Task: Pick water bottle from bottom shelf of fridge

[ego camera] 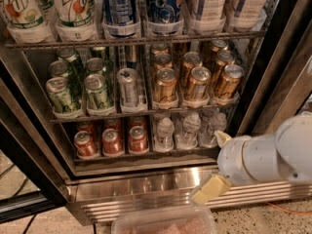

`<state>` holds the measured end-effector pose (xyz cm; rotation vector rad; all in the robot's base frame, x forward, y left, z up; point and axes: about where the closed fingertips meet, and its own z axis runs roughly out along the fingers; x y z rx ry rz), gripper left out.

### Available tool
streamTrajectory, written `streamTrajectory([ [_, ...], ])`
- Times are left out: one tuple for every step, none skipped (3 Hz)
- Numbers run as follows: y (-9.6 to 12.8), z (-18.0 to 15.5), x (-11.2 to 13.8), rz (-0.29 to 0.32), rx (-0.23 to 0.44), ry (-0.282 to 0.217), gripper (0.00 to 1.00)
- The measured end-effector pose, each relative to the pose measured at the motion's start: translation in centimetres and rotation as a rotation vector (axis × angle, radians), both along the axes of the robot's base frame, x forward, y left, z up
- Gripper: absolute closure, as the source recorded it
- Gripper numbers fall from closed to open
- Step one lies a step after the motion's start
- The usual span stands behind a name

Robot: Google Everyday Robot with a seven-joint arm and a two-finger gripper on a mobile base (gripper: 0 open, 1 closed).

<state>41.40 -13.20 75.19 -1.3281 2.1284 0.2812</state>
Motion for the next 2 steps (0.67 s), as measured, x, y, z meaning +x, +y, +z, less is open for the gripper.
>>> streamTrajectory([
  [1.5, -2.8, 0.9, -0.057, 0.11, -0.064, 0.0],
  [2.1, -4.2, 3.1, -0.128, 0.197, -0.164, 0.0],
])
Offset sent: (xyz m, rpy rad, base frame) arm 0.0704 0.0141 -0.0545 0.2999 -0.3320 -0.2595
